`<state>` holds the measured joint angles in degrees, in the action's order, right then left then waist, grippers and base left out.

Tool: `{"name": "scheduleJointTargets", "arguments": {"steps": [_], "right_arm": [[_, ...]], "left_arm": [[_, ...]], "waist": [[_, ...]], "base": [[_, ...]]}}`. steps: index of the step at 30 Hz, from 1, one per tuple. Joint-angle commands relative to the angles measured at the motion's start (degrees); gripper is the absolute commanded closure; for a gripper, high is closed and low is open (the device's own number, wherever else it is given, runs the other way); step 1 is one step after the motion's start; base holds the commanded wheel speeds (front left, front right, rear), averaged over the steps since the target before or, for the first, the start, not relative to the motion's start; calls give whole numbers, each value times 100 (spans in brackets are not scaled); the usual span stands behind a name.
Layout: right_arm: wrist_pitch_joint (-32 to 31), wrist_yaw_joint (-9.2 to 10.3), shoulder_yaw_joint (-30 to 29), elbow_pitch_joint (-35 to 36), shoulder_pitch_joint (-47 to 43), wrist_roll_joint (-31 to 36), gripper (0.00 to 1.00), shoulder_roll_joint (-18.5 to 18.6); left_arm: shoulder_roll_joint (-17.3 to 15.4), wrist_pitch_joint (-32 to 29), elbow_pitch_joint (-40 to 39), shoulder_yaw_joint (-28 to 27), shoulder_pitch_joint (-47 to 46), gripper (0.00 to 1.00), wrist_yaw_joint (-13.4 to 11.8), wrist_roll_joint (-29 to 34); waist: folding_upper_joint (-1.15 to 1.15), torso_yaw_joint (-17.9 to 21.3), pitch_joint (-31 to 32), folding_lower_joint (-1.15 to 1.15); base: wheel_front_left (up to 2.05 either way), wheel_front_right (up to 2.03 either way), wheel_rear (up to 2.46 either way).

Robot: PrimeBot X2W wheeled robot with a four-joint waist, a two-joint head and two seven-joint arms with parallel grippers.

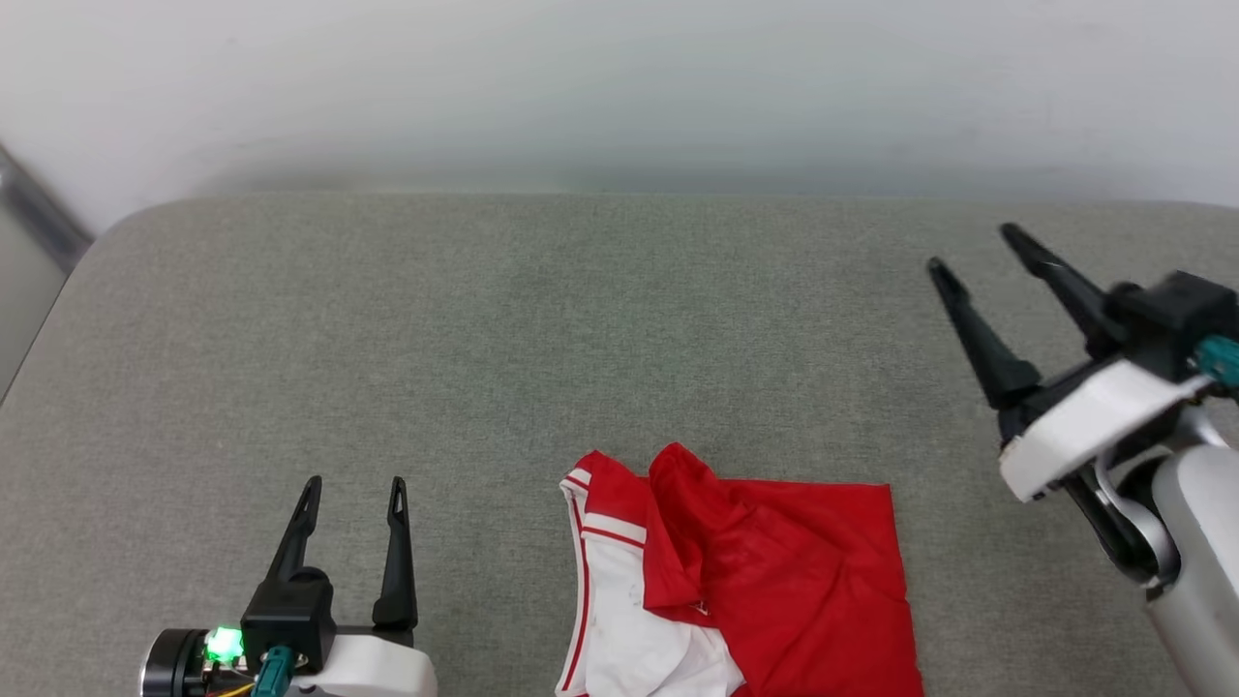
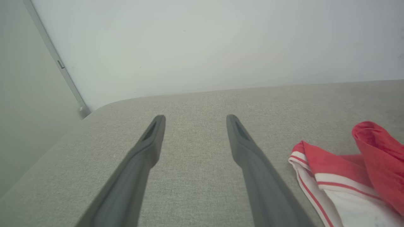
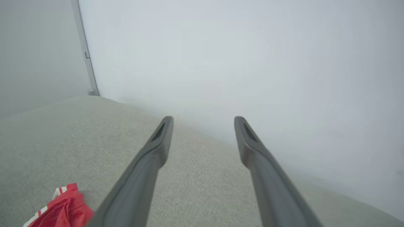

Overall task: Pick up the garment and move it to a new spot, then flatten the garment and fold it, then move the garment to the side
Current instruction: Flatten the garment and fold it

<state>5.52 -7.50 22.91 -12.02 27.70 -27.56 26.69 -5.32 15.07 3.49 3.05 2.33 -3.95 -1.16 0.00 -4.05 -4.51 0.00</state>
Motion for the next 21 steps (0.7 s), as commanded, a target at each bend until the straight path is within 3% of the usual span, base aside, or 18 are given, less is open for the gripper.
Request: {"name": "scheduleJointTargets", "arguments": {"steps": [1,9,21], "right_arm": [[135,2,-155,-33,-162,137,0,-87],[889,2,-1701,186,-1330,1260,0,-1014],[963,2,-2544,785,-2787,1820,0,-2058]], "left_arm": [[-27,12,-15,-27,85,0,10,39],[-31,12,-41,-70,191,0,28,34],[-2,12,-88,-107,304,0,72,14]], "waist": [[0,30,31,0],[0,96,108,0],[0,118,208,0]], "base": [[0,0,0],[0,0,0],[0,0,0]]}}
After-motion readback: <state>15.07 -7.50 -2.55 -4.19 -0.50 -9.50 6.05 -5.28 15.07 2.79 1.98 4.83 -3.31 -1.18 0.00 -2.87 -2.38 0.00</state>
